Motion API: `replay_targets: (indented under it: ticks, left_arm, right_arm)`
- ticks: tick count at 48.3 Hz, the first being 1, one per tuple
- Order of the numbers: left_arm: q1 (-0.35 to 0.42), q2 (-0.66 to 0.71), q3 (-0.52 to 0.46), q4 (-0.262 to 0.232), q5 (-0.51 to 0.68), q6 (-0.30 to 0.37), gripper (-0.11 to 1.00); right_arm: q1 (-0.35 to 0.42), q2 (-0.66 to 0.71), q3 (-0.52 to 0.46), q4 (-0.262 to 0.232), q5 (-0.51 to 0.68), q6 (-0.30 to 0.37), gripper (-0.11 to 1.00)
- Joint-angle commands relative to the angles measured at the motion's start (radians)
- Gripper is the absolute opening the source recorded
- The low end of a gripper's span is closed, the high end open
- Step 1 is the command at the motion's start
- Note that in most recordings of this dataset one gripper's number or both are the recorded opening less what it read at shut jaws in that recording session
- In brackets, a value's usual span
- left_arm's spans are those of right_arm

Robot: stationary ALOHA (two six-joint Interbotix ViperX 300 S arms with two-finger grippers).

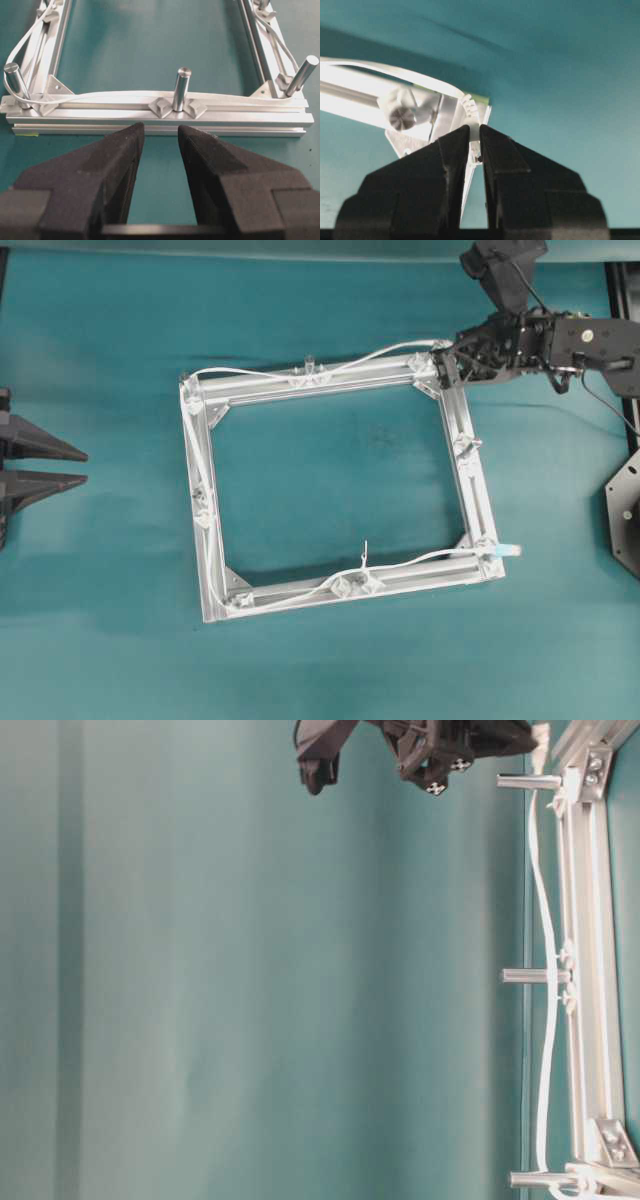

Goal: Move the cable alternately left and right between 8 pins so it hooks onto each one.
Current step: 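Pull the cable taut past the top-right corner pin with the right gripper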

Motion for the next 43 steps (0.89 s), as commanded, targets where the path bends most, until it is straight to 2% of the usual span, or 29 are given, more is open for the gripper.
replay_targets:
  ticks: [1,10,43]
  left_arm:
    - [-0.002,0.008,-0.012,0.003,-0.008,-0.005,0.38]
    - [-0.002,0.006,-0.012,0.003,-0.009,-0.005,0.38]
    - [-0.002,0.006,-0.012,0.003,-0.009,-0.005,0.38]
  right_arm:
    - [0.018,-0.005,-0.008,0.032,-0.002,0.003,0.10]
    - [0.043,0.014,-0.015,0.098,-0.011,0.003,0.10]
    - [0.044,0.008,-0.031,0.103,0.018,0.000,0.10]
